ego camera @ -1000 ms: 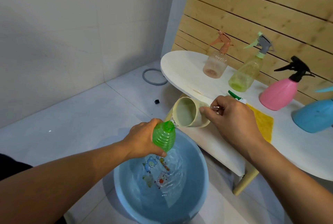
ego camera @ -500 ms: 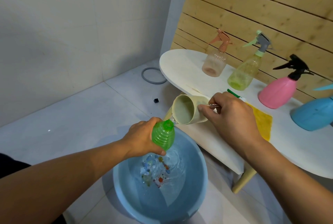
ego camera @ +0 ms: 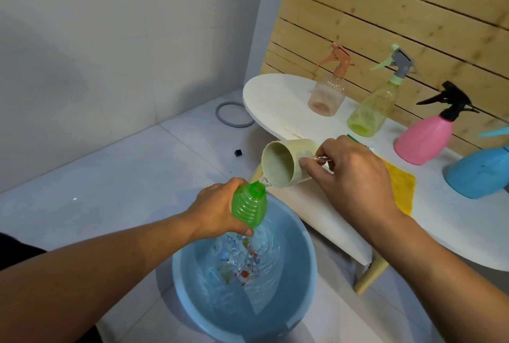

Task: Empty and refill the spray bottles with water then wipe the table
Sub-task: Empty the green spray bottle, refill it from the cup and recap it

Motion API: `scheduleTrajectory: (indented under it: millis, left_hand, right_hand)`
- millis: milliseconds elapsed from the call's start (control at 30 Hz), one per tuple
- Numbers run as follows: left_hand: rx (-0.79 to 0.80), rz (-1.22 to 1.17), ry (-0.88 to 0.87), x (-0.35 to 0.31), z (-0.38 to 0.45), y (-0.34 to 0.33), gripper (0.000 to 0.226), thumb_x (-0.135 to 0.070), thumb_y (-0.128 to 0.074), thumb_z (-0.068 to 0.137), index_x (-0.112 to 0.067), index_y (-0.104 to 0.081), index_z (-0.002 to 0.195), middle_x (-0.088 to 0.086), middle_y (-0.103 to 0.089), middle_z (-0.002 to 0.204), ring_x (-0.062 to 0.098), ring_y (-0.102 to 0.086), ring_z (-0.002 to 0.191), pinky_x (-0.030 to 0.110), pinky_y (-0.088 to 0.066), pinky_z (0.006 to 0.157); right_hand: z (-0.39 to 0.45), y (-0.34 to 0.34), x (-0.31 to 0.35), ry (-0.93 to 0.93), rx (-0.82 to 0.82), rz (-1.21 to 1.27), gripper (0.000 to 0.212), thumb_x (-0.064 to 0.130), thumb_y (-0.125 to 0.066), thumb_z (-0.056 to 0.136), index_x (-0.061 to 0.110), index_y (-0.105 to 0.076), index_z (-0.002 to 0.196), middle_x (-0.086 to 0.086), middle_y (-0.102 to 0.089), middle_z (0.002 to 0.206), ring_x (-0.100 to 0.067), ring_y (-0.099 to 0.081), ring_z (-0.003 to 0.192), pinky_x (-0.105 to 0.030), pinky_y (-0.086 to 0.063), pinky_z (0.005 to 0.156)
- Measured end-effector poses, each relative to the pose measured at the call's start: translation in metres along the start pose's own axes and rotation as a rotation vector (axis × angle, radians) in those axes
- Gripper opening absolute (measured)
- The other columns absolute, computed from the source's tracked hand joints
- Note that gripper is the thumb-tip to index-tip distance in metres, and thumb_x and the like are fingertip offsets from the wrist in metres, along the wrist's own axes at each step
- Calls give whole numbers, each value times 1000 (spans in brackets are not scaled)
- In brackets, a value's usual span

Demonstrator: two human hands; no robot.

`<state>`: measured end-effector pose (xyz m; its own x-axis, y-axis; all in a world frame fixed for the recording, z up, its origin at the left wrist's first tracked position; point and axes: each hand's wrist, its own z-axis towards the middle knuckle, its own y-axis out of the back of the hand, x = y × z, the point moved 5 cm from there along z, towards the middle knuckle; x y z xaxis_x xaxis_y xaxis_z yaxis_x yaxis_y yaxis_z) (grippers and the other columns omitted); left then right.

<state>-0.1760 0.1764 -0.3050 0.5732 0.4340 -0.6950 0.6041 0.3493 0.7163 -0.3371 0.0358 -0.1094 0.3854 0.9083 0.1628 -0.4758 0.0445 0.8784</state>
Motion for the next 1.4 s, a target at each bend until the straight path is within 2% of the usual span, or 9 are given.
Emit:
scheduleTrajectory:
  millis: [367, 500, 667, 933, 1033, 1100, 1200, 1300, 1400]
  left_hand:
    - [-16, 24, -2, -4, 0, 1, 106, -68, -95, 48, -43, -43, 137, -14, -59, 116, 13, -58, 105, 33, -48, 90]
    - [-15, 20, 4, -5, 1, 2, 107, -68, -95, 49, -43, -42, 139, -14, -58, 116, 14, -57, 106, 33, -48, 92]
    - [-30, 18, 0, -6, 0, 2, 107, -66, -96, 50, -41, -43, 140, -17, -55, 111, 12, -55, 102, 29, -42, 85]
    - [-13, -63, 9, -9, -3, 3, 101, -56, -98, 58, -41, -43, 141, -9, -61, 124, 17, -60, 111, 36, -50, 97]
    - [11, -117, 42, -8, -4, 2, 103, -50, -98, 59, -41, -39, 144, -8, -62, 125, 18, -61, 113, 41, -52, 100]
    - [38, -172, 60, -6, -5, 1, 103, -46, -95, 57, -41, -39, 143, -7, -62, 126, 20, -62, 115, 45, -53, 101]
    - [50, -246, 81, -1, -8, 0, 98, -31, -98, 61, -36, -41, 141, -5, -61, 125, 20, -62, 116, 47, -54, 100]
    - [36, -311, 106, 9, -9, -1, 92, -14, -99, 66, -32, -43, 138, -4, -62, 123, 17, -63, 114, 37, -56, 97]
    - [6, -361, 139, 21, -10, 1, 91, -10, -99, 66, -30, -45, 136, -5, -63, 120, 11, -64, 111, 23, -54, 88]
  right_hand:
    - [-5, 1, 11, 138, -83, -125, 31, 43, -67, 92, 16, -59, 79, 0, -53, 77, -29, -54, 75, -29, -29, 53]
    - [-8, 2, 16, 181, -111, -164, 30, 43, -68, 93, 15, -62, 81, -1, -54, 78, -29, -56, 75, -28, -32, 50]
    - [-12, 5, 23, 261, -170, -242, 29, 38, -71, 93, 13, -64, 79, -3, -55, 75, -29, -54, 68, -27, -28, 46]
    - [-18, 4, 30, 411, -250, -294, 30, 36, -64, 99, 15, -65, 79, -3, -56, 75, -26, -51, 65, -29, -21, 53]
    - [-14, -4, 25, 298, -177, -182, 28, 42, -68, 95, 17, -66, 81, 0, -57, 77, -25, -54, 71, -27, -28, 49]
    - [-8, -16, 15, 118, -97, -56, 29, 49, -66, 93, 22, -65, 84, 4, -58, 81, -21, -54, 75, -28, -31, 51]
    - [3, -44, -10, -181, 9, 191, 33, 57, -64, 89, 26, -60, 79, 9, -60, 75, -15, -54, 70, -29, -32, 53]
    - [7, -82, -33, -416, 145, 361, 39, 61, -64, 87, 24, -61, 75, 7, -62, 66, -15, -58, 67, -32, -39, 56]
    - [3, -129, -50, -550, 340, 429, 45, 56, -65, 90, 16, -62, 71, 2, -64, 68, -22, -58, 66, -36, -47, 65]
